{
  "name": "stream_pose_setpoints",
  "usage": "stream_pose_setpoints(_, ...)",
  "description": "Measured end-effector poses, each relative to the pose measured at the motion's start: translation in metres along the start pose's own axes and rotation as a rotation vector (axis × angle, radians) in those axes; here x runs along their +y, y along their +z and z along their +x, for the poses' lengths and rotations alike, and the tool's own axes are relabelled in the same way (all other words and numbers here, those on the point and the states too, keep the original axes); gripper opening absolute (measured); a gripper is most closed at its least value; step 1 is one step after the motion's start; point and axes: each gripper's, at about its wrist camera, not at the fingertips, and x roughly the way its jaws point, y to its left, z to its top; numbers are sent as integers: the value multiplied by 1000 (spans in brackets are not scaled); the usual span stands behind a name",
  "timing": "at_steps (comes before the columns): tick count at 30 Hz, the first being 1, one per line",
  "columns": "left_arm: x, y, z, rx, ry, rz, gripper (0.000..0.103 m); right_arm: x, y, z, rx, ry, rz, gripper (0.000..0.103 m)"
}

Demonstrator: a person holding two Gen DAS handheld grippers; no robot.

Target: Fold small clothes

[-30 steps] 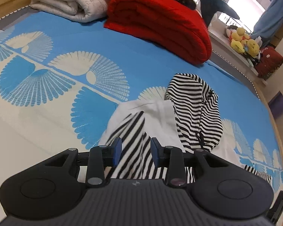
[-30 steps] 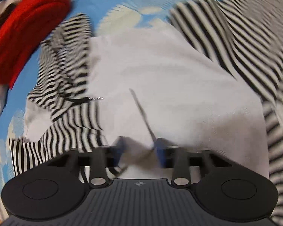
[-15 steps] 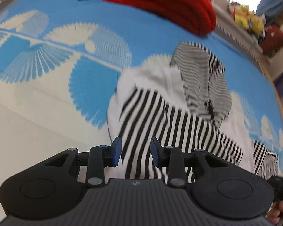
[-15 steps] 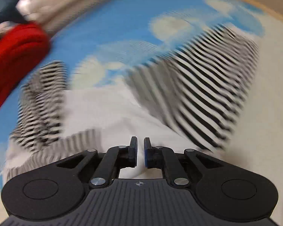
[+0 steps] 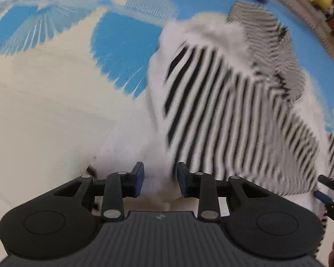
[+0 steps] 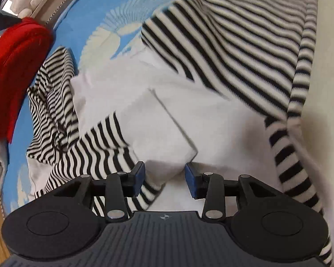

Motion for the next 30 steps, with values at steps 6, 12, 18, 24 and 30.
stream_pose_setpoints(6,-11,-12,19,49,30,31,34,-21,4,6,52,-6,55,43)
stream_pose_setpoints(12,-46,-8,-25,-91,9,121,38,-8,15,-29,-90,-15,-62,47)
stream_pose_setpoints(18,-98,-16,-43,-155,-21,259,46,-25,34,-53,-186,-21,-101,48)
stream_pose_setpoints(24,-132,-29,-33,-138,-38,325,46,-70,61,-69,-255,-60,-65,48)
stream_pose_setpoints(30,-147,-31,-27,-144,-43,344,46,-128,94,-86,-312,-64,-5,36)
